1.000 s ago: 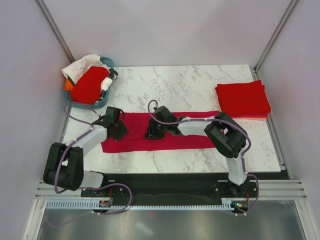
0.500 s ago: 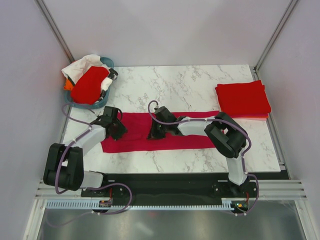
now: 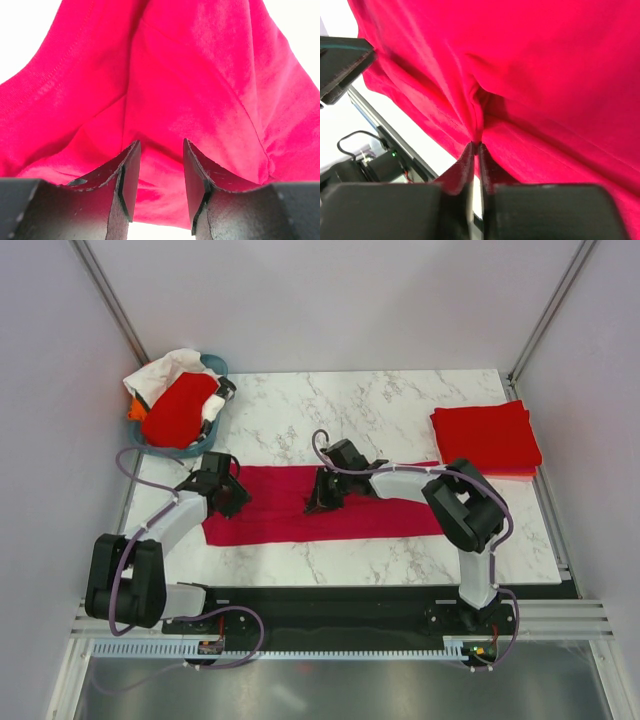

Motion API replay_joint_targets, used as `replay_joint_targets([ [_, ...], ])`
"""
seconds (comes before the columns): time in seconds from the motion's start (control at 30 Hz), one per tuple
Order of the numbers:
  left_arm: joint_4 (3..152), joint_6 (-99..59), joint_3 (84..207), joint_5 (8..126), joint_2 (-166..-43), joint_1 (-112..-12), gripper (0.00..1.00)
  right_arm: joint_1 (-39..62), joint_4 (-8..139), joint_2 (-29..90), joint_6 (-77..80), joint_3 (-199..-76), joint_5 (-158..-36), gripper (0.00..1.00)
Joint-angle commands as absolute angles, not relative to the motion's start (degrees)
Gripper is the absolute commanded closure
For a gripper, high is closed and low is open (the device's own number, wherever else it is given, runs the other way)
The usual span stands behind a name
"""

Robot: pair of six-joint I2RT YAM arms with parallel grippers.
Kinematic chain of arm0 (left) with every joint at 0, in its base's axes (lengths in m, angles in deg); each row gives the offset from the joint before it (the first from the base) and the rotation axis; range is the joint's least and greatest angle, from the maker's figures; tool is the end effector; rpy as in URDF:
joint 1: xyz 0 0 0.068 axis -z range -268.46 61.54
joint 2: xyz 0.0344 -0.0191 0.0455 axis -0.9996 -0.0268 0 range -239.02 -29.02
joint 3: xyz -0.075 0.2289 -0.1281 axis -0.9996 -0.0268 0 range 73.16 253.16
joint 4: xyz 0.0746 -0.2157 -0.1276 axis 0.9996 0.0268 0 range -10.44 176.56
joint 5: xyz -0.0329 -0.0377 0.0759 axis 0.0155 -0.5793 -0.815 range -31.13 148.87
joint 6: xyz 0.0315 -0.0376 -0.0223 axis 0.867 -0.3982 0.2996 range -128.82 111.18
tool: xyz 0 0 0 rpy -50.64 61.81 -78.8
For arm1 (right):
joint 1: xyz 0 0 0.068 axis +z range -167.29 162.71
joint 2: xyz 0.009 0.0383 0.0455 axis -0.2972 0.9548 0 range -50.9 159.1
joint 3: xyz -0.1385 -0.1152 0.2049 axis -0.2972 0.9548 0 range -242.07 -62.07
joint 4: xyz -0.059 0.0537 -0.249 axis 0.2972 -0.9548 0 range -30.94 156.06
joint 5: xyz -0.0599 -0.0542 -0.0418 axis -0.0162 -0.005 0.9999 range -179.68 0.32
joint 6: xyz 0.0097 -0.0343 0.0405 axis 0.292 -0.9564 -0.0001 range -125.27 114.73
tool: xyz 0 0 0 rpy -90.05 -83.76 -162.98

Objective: Fold and stack the t-shirts
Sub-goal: Fold the tshirt

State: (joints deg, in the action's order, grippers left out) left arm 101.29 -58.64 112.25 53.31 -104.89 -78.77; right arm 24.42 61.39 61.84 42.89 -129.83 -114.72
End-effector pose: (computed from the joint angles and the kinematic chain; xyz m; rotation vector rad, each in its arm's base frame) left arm 0.2420 -0.0379 0.1776 -0.9276 2.4357 -0.2547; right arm 0.2935 0.2818 0.1453 -0.0684 2.7252 1.1324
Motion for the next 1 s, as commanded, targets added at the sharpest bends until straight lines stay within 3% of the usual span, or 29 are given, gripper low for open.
replay_joint_targets([
  [0.0,100.74,-56.72,114.12,52.11,-103.9,-78.97,0.53,23.58,59.29,61.34,39.74,-130.62,-118.25,0.83],
  [0.03,100.74,-56.63,114.12,51.93,-103.99,-78.97,0.53,23.49,59.12,60.55,39.3,-130.53,-117.99,0.59],
  [0.07,100.74,-56.55,114.2,51.58,-103.99,-78.97,0.53,23.49,58.59,60.28,39.03,-130.53,-117.55,0.5],
  [0.13,100.82,-56.37,114.47,51.49,-104.16,-79.06,0.53,23.4,57.89,59.66,37.71,-130.88,-116.84,0.46],
  [0.27,101.26,-56.46,115.17,50.79,-103.9,-79.06,0.53,24.19,54.99,56.94,34.99,-132.9,-113.24,0.49],
  [0.4,102.49,-56.72,116.22,50.08,-103.02,-80.9,0.53,28.66,52.09,55.71,30.6,-137.03,-108.95,0.62],
  [0.6,101.18,-57.6,116.23,54.47,-103.54,-84.51,0.53,35.69,52.52,55.44,27.08,-140.99,-98.4,0.64],
  [0.83,99.95,-58.04,113.77,58.52,-104.96,-84.6,0.53,40.8,57.87,57.64,25.23,-142.84,-88.72,0.56],
  [0.97,98.72,-58.22,111.13,60.0,-102.41,-84.6,0.53,40.63,60.94,58.69,26.72,-143.02,-86.26,0.6],
])
